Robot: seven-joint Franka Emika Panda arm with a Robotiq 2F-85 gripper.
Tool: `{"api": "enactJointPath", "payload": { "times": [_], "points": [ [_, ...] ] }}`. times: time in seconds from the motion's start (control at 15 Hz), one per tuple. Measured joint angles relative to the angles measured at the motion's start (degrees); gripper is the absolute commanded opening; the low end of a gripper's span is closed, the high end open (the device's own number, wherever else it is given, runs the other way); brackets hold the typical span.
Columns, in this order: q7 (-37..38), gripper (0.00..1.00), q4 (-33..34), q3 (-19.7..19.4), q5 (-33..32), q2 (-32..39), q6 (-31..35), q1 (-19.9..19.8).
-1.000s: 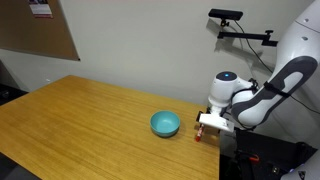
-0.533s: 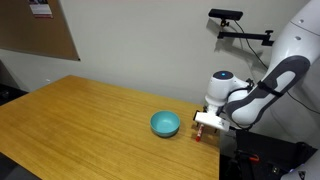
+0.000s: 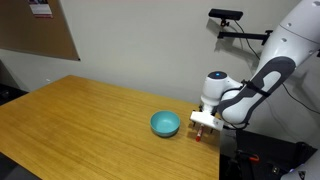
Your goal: Put the marker in the bowl
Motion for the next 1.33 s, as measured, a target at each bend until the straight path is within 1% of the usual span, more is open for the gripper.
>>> {"api": "enactJointPath", "payload": {
  "times": [0.33,0.6,0.73,0.8,0.87,0.93,1.0,1.07,1.13,1.2,1.33],
  "points": [
    [-0.5,1.00,1.8,-1.1,1.3,2.9,0.0,1.5],
    [-2.1,0.94,2.7,-2.1,2.5,4.7,0.0,2.6],
    [-2.8,0.93,3.1,-2.3,3.3,5.4,0.0,2.9],
    [-3.3,0.94,3.2,-2.4,3.9,5.7,0.0,3.1],
    [-3.9,0.91,3.3,-2.6,4.3,6.0,0.0,3.4],
    [-4.3,0.83,3.5,-2.7,4.7,6.4,0.0,3.5],
    [-4.4,0.65,3.6,-2.8,4.9,6.6,0.0,3.7],
    [-4.5,0.64,3.8,-2.9,5.2,6.9,0.0,3.9],
    [-4.5,0.58,4.0,-3.1,5.3,7.2,0.0,4.1],
    [-4.5,0.49,4.2,-3.2,5.3,7.4,0.0,4.4],
    [-4.5,0.34,4.4,-3.6,5.3,7.7,0.0,4.9]
  ]
}}
